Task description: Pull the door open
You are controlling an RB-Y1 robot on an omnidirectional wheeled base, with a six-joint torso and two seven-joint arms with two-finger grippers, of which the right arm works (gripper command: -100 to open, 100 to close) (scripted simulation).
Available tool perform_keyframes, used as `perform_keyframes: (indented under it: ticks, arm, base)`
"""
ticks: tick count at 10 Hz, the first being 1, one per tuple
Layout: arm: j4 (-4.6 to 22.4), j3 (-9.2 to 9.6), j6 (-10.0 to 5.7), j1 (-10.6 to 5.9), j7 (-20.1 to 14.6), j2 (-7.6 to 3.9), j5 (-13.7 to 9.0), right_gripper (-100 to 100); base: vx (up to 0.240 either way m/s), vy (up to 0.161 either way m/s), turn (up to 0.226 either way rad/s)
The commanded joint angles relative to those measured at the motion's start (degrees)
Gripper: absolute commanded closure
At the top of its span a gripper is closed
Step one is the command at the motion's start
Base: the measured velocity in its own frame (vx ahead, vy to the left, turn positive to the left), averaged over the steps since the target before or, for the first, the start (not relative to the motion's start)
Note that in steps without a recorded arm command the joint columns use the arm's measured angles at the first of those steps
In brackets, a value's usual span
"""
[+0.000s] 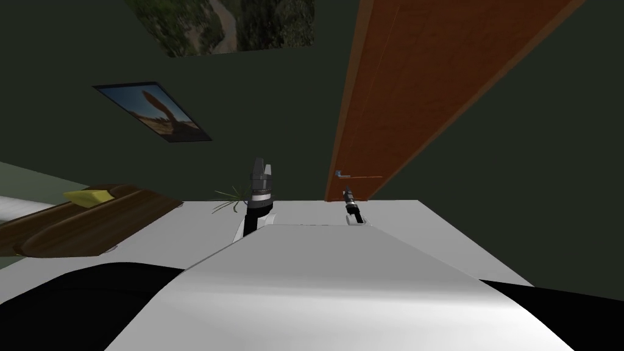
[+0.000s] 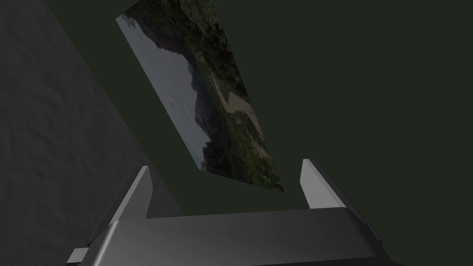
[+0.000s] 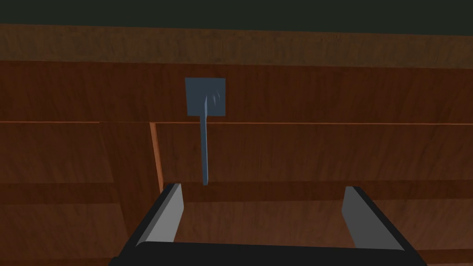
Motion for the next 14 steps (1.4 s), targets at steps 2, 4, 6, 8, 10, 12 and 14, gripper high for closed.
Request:
perform_keyframes:
  ticks: [2,4,6,8,10,12,14]
  arm:
    - [3.2,-0.02,-0.88,-1.12,-0.5,-0.14,-0.3,-100]
    - [5.7,-0.05,-1.58,-2.07,-0.9,-0.32,-0.5,-100]
    - [8.1,-0.08,-2.25,-2.99,-1.4,-0.49,-0.7,-100]
    - [11.1,-0.12,-3.08,-4.12,-1.9,-0.68,-0.9,-100]
    - [13.1,-0.14,-3.63,-4.88,-2.2,-0.81,-1.1,-100]
    - [15.8,-0.18,-4.39,-5.93,-2.7,-0.99,-1.3,-100]
    - [16.9,-0.19,-4.7,-6.35,-2.9,-1.06,-1.4,-100]
  base:
    - [0.079,-0.061,0.047]
    - [0.076,-0.057,0.055]
    - [0.061,-0.051,0.048]
    - [0.081,-0.066,0.059]
    - [0.065,-0.066,0.043]
    - [0.075,-0.061,0.054]
    - [0.051,-0.042,0.028]
